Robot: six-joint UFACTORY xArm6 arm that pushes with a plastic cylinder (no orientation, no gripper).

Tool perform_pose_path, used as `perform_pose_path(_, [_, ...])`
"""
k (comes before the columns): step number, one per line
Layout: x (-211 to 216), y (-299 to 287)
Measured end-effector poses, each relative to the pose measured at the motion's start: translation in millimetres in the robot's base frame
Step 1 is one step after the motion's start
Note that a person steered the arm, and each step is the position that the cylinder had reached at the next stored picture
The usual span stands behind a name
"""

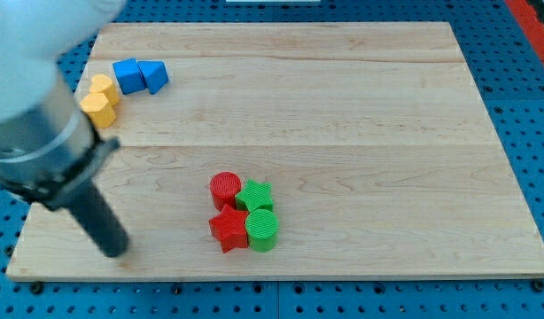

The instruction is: Separate the red circle from the group of blocks

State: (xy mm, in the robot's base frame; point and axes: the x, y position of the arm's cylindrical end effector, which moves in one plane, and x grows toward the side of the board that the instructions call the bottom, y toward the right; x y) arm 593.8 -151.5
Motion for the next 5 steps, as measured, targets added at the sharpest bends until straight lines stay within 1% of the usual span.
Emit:
perform_pose_path(1, [0.4, 66.7])
perform_pose_path(2, [-7.2, 89.0])
perform_pose_path(3, [-43.2, 92.4])
perform_pose_path(4, [-82.5, 78.9])
perform_pose_path(5, [-86.1, 58.5])
